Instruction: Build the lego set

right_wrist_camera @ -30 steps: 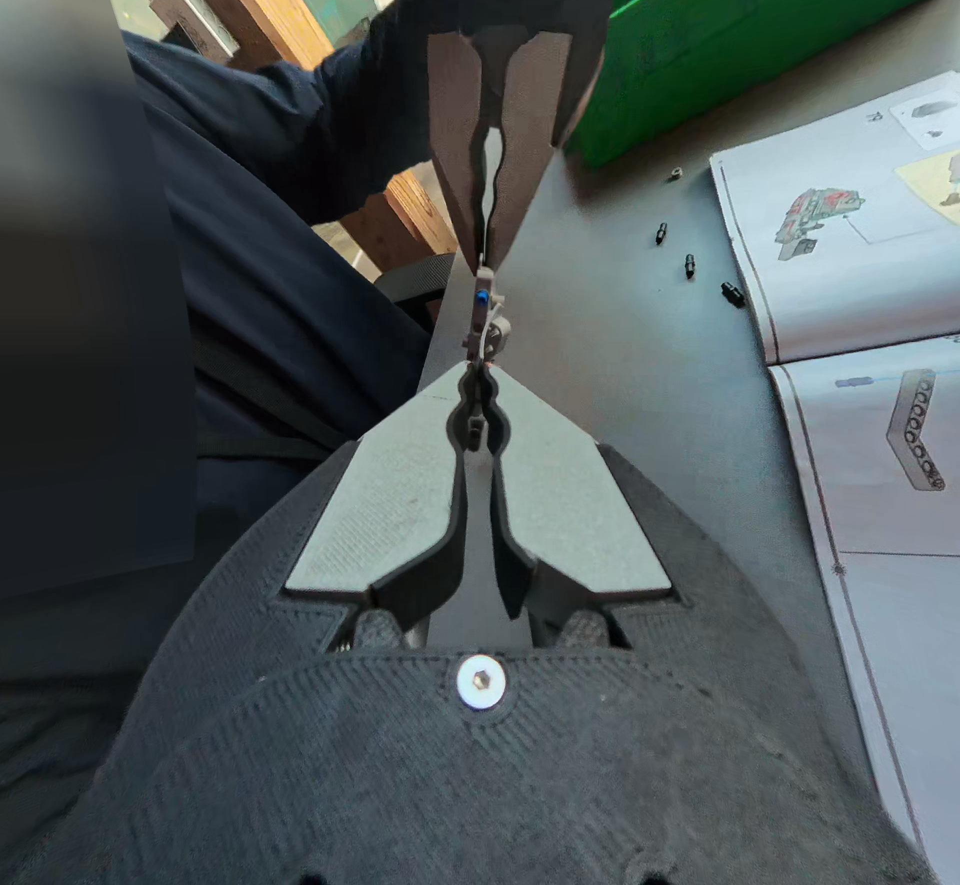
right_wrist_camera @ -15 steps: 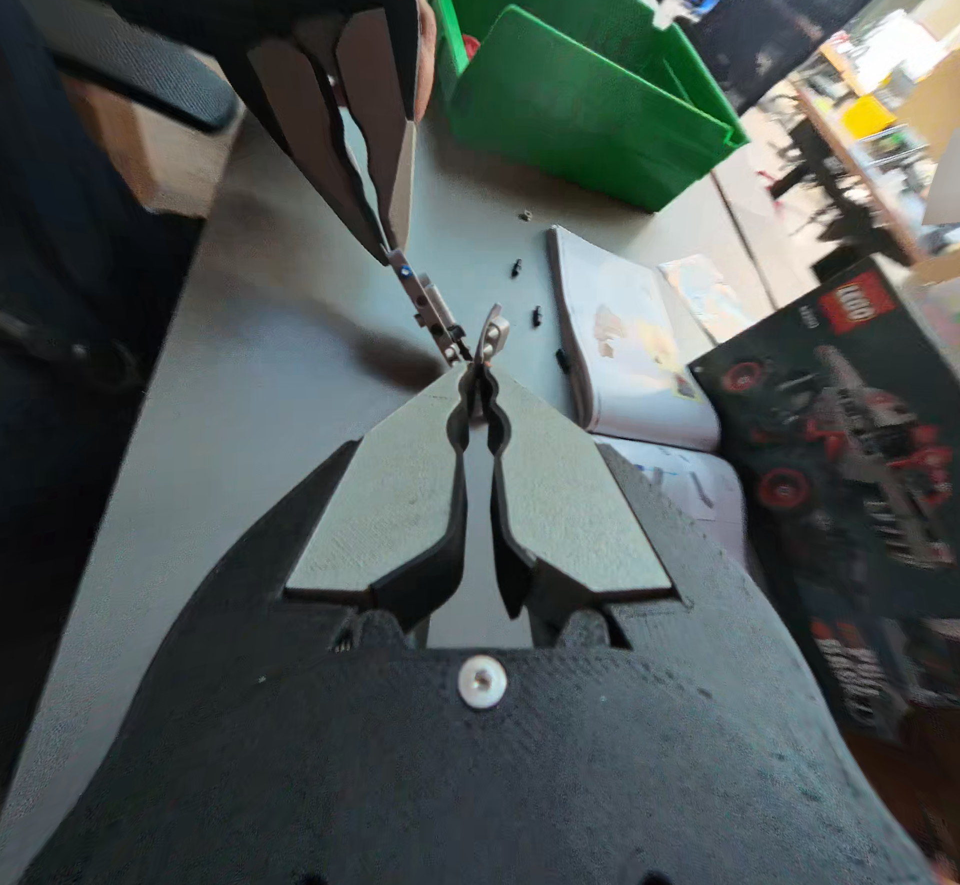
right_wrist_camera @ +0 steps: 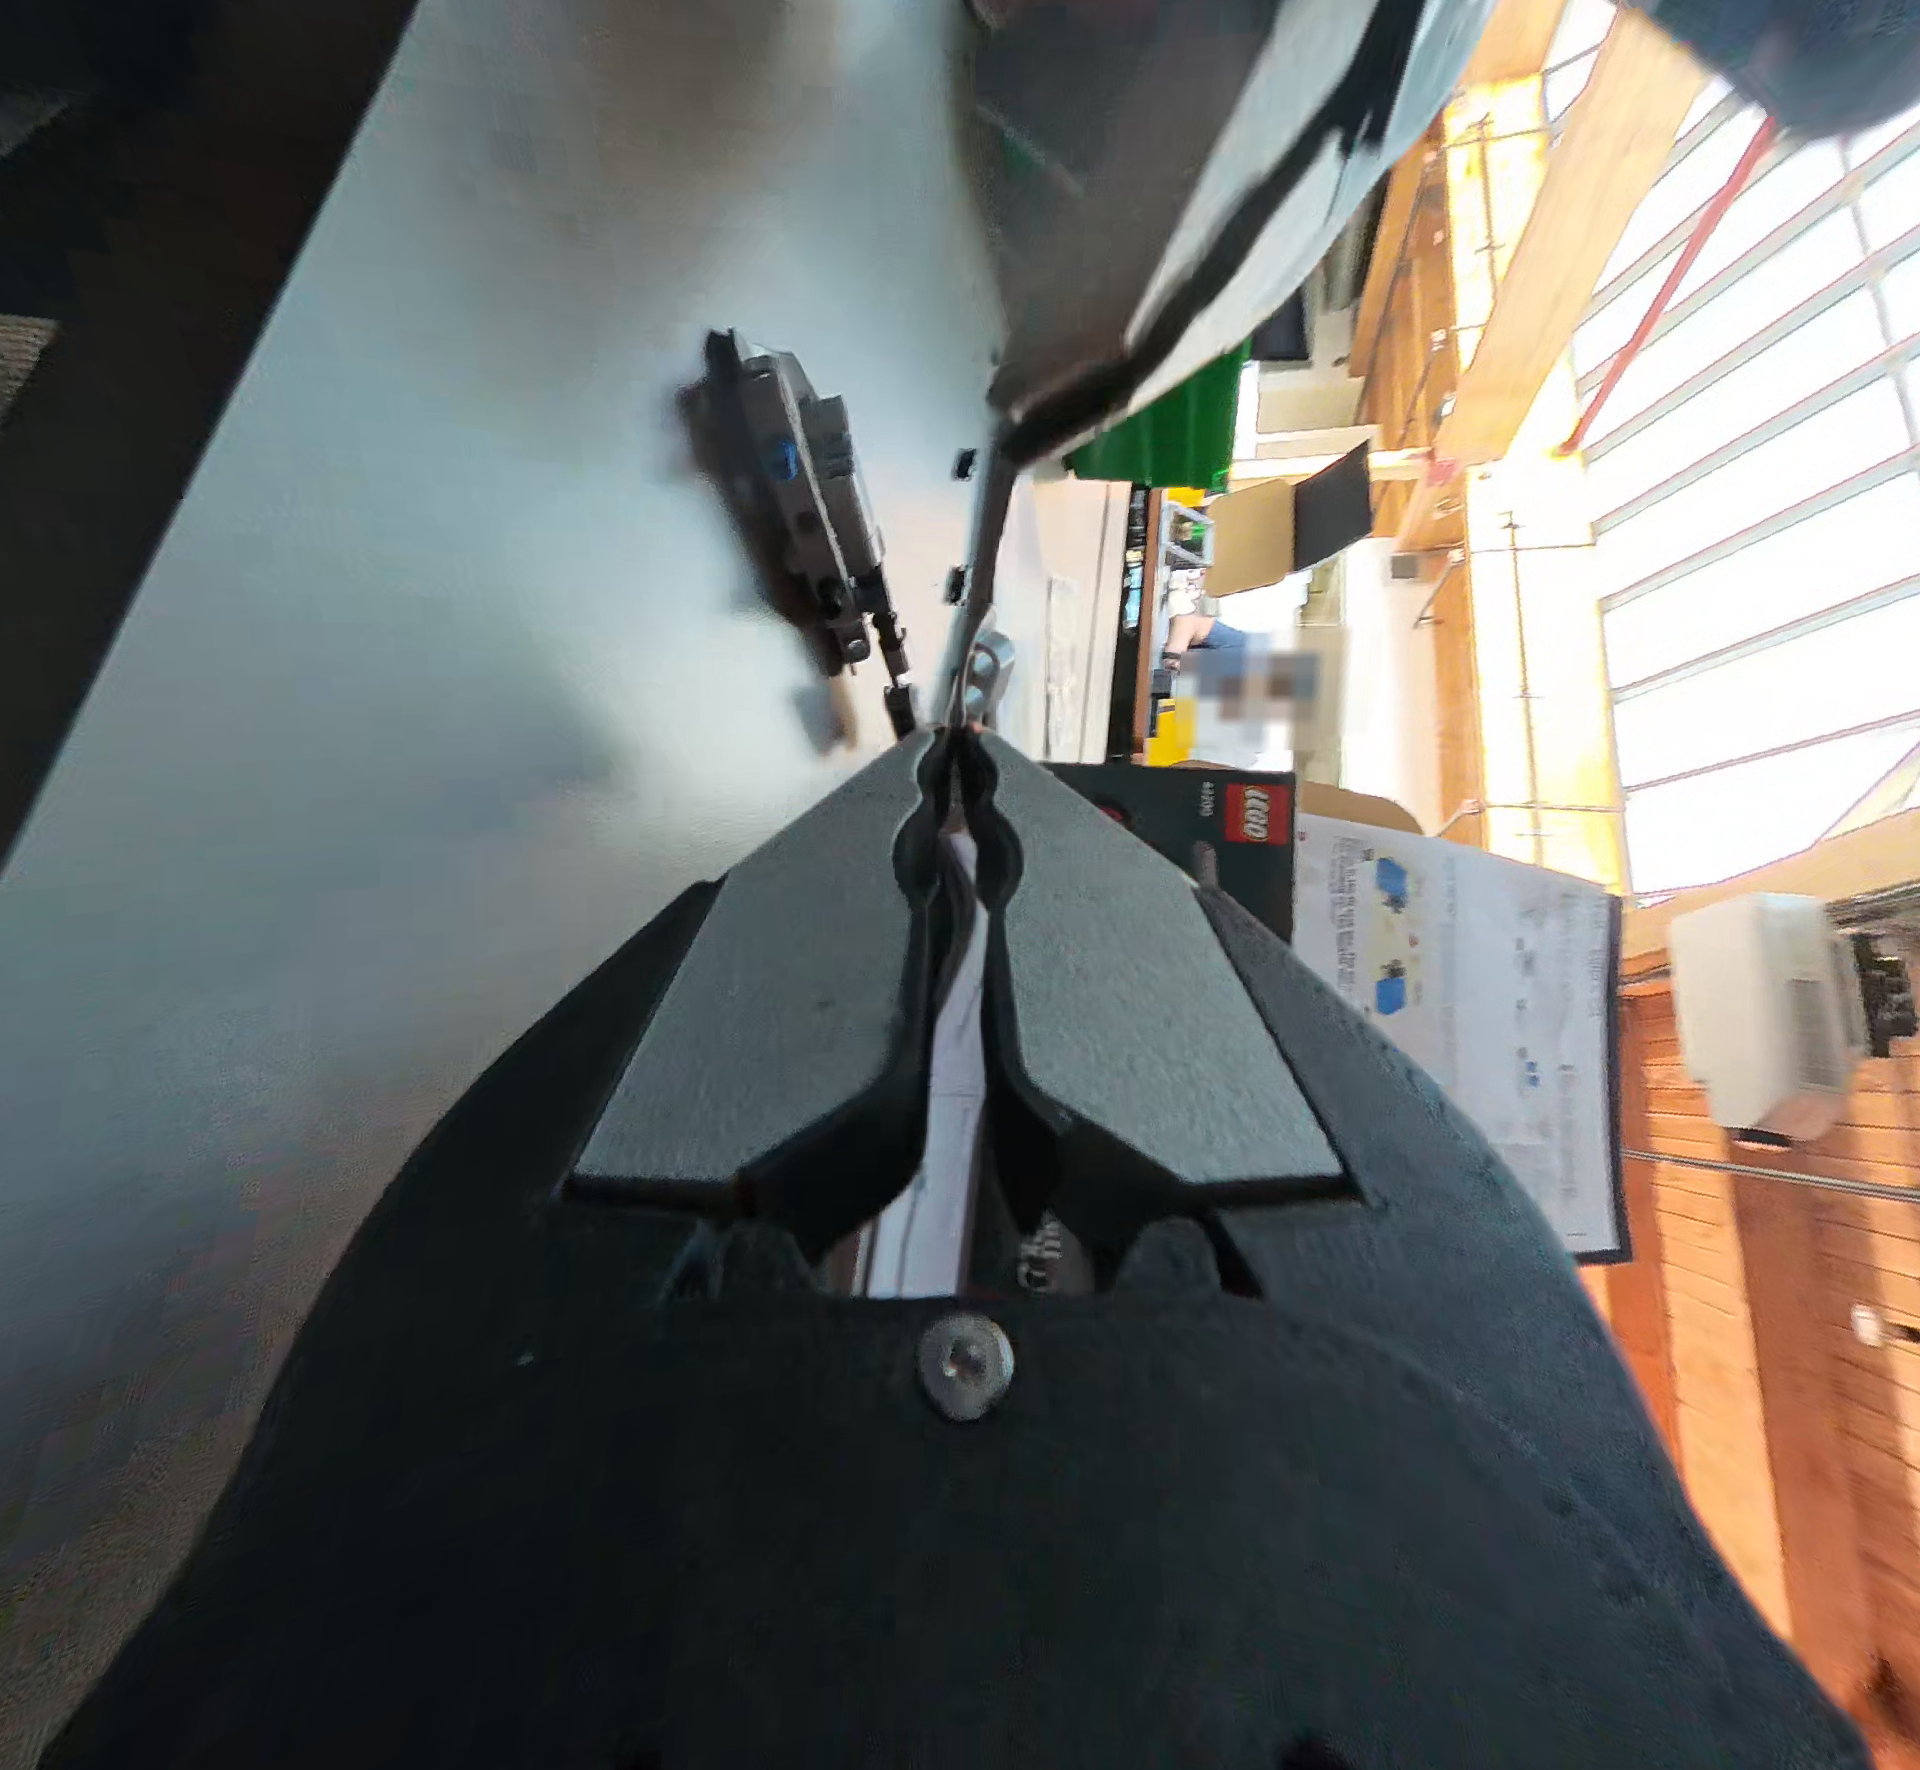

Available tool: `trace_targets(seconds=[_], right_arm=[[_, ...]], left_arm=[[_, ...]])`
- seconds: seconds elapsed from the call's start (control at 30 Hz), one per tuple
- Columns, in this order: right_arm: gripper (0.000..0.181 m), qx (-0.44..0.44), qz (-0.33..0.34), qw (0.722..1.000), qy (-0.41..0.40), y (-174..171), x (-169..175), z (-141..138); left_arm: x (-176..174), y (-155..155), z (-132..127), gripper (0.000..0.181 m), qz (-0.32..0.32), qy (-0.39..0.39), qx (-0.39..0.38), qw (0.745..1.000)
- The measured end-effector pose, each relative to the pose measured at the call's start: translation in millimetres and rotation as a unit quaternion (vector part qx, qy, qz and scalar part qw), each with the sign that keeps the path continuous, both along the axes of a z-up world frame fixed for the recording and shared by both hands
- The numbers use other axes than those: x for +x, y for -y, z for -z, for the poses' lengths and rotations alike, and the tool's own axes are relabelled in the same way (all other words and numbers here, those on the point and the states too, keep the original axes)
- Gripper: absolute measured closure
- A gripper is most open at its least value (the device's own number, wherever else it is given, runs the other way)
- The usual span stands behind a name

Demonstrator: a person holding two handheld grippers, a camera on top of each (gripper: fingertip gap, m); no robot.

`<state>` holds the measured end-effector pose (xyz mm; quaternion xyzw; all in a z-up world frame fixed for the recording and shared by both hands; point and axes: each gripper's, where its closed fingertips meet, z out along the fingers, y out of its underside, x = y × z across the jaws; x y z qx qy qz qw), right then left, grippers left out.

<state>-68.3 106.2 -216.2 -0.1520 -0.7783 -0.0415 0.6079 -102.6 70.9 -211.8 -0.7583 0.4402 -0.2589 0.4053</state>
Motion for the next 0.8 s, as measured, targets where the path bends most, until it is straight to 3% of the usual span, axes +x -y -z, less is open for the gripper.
trace_targets(seconds=[0.03, 0.23, 0.33, 0.4, 0.53, 0.7, 0.8], right_arm=[[0.181, 0.014, -0.005, 1.000, -0.011, 2.1, -2.1, -5.3], [0.181, 0.102, -0.018, 0.994, -0.035, 4.3, -16.1, -23.4], [0.181, 0.131, -0.022, 0.991, -0.034, 3.9, -20.6, -24.1], [0.181, 0.144, -0.017, 0.989, -0.028, 1.4, -22.0, -22.7], [0.181, 0.133, -0.003, 0.991, -0.026, -7.4, -24.1, -18.2], [0.181, -0.011, 0.029, 0.999, -0.037, -16.2, -22.7, -23.4], [0.180, -0.212, 0.061, 0.974, -0.060, -25.5, -10.2, -31.4]], left_arm=[[0.9, -7.9, -3.8, 0.175, -0.011, 0.025, -0.038, 0.999], [18.3, -19.5, -18.5, 0.148, 0.028, 0.149, -0.210, 0.966], [22.0, -25.0, -20.9, 0.159, 0.032, 0.197, -0.260, 0.945], [19.9, -30.4, -14.0, 0.171, 0.018, 0.192, -0.262, 0.945], [18.2, -41.7, -11.7, 0.175, -0.008, 0.201, -0.249, 0.947], [14.3, -56.9, -16.4, 0.177, -0.050, 0.236, -0.212, 0.947], [9.1, -61.5, -23.7, 0.177, -0.069, 0.269, -0.192, 0.941]])
